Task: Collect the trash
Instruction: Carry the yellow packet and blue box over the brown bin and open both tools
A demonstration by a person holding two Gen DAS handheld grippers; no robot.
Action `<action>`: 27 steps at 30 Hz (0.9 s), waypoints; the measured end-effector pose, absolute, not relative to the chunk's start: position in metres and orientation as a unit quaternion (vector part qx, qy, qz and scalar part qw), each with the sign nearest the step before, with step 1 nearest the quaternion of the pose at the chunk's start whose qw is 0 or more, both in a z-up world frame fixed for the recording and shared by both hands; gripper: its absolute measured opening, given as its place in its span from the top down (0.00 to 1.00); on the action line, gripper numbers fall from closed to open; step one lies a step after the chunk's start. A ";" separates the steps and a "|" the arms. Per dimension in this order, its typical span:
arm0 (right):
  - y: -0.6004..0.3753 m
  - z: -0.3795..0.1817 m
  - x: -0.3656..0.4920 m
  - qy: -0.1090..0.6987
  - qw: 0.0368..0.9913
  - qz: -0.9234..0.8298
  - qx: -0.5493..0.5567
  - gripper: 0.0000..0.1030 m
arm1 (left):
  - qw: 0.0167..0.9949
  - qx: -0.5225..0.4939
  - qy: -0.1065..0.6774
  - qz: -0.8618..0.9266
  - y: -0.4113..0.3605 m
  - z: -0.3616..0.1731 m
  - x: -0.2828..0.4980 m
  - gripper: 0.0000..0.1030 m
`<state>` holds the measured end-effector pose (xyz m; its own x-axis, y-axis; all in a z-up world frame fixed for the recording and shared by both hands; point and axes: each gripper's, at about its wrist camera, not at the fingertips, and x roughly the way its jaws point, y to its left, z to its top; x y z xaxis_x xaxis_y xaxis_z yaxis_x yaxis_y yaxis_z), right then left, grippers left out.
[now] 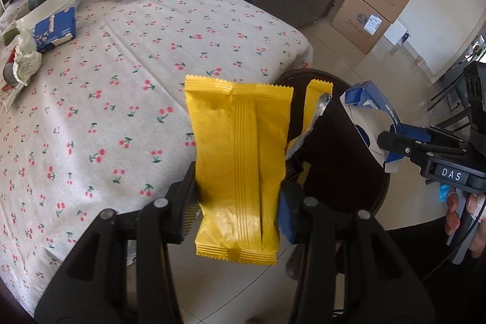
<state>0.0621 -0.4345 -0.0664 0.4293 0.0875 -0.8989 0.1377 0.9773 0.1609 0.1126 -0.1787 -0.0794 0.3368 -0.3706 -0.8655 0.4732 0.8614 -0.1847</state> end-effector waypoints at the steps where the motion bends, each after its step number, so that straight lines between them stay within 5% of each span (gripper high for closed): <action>1: -0.440 -0.068 0.058 0.534 0.838 -0.020 0.108 0.50 | 0.814 0.056 0.513 -0.265 -0.188 -0.081 0.111 0.54; 8: -0.465 -0.071 0.043 0.534 0.836 -0.044 0.121 0.50 | 0.805 0.070 0.500 -0.312 -0.233 -0.087 0.112 0.51; 13: -0.469 -0.074 0.041 0.538 0.833 -0.049 0.115 0.50 | 0.804 0.052 0.491 -0.332 -0.241 -0.083 0.114 0.20; 27: -0.453 -0.075 0.049 0.542 0.832 -0.043 0.108 0.50 | 0.825 0.056 0.486 -0.281 -0.194 -0.060 0.120 0.04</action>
